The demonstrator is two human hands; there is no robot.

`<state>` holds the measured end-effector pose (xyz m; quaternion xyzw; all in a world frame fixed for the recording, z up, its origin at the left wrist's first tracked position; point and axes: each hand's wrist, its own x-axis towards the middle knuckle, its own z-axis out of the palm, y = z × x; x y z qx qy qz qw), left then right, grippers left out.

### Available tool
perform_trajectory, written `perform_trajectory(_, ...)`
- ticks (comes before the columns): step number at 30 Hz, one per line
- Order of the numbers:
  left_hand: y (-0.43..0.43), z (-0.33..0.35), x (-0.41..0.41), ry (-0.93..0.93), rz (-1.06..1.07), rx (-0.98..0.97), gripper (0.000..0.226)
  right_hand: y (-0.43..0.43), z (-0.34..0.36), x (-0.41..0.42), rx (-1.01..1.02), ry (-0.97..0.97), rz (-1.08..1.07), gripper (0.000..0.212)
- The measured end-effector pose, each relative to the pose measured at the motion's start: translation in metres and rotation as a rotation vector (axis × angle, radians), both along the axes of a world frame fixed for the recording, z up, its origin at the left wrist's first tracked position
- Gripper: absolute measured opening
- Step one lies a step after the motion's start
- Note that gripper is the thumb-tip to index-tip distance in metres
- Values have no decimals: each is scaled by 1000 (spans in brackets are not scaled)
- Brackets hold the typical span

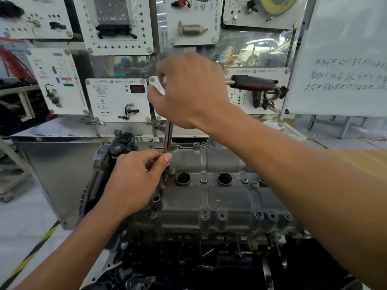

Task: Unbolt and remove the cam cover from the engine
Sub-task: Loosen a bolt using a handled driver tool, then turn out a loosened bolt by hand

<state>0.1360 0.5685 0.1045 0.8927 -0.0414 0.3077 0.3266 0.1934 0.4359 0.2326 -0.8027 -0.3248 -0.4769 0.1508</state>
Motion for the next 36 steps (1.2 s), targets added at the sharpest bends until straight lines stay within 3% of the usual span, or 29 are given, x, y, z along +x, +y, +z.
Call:
perform_trajectory(7,1,-6,0,-40,57,17,39,24,6,7,-60,6,357,28)
perform_trajectory(13,-1,-2,0,-21,-64,-40,30,8,7,7,16,33,294,29)
perform_trajectory(17,-13,23,-4,-21,-174,-281,13,-30,20,2,243,98,232,25)
perform_trajectory(21,-43,64,-5,82,-356,-295,22,-83,39,3,472,270,77,24)
perform_trajectory(24,-82,80,-7,268,-579,-277,27,-133,43,-5,550,446,23,29)
perform_trajectory(27,-136,80,-5,357,-748,-225,27,-202,38,-13,557,589,-164,25)
perform_trajectory(31,-241,64,-6,326,-871,-88,23,-324,14,-48,536,798,-487,29)
perform_trajectory(36,-389,35,-21,289,-1009,53,30,-471,-35,-121,708,1015,-776,33)
